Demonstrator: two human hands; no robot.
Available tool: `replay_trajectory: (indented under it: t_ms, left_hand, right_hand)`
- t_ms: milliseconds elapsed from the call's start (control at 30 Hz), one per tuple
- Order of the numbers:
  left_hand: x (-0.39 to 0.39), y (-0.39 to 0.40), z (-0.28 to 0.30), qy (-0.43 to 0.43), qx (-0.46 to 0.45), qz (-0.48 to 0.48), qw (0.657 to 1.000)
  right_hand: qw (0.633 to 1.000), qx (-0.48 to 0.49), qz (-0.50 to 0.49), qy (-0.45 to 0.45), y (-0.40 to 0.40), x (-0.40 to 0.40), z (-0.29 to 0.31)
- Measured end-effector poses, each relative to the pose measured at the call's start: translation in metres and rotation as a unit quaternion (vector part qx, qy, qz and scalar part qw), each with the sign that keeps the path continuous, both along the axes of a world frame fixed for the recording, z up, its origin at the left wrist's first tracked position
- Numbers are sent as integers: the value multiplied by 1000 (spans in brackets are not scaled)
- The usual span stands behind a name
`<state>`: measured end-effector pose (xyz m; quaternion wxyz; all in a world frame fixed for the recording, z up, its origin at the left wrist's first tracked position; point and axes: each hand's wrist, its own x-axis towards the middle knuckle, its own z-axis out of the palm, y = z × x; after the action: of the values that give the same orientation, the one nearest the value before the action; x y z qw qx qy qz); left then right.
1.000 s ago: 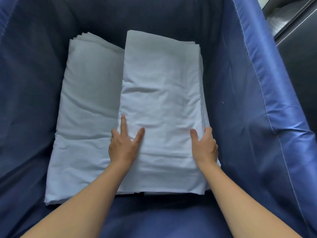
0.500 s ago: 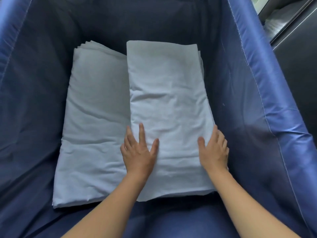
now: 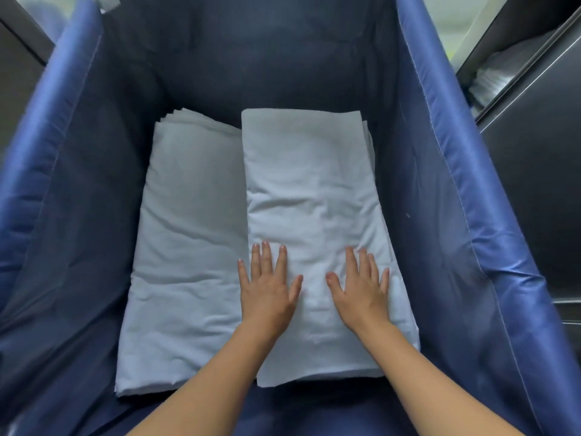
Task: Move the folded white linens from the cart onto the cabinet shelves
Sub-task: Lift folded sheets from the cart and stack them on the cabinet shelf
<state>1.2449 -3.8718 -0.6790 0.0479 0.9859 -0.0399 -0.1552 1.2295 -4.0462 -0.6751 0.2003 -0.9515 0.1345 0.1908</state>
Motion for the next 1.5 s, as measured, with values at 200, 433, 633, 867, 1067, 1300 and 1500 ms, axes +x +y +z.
replay_trajectory:
  t_ms: [200,433,633,867,1067,1300,1500]
  left_hand:
    - [41,-7,77,-94,-136,58,984]
    - [90,-20,208,-82,-398,228,885]
    - [117,-13,341,-81,-588,270,758]
    - [116,19,474,-115,-652,264,701]
    - [87,50,563,-169,-681,209,681]
    - [44,58,630,-175,-704,141,673]
    - [8,60,667,-153,-739,132,643]
  right_hand:
    - [987,108,-20,-117,18,37,79]
    - [937,305,-59,-158,31,86,200]
    - [877,407,-55,-250,45,112,333]
    - [833,487,-69,-252,70,108,481]
    - [807,516,-46,-284,94,75,580]
    - [782,525,0,-336,127,34,651]
    - [773,531,-6,-348,130,0,677]
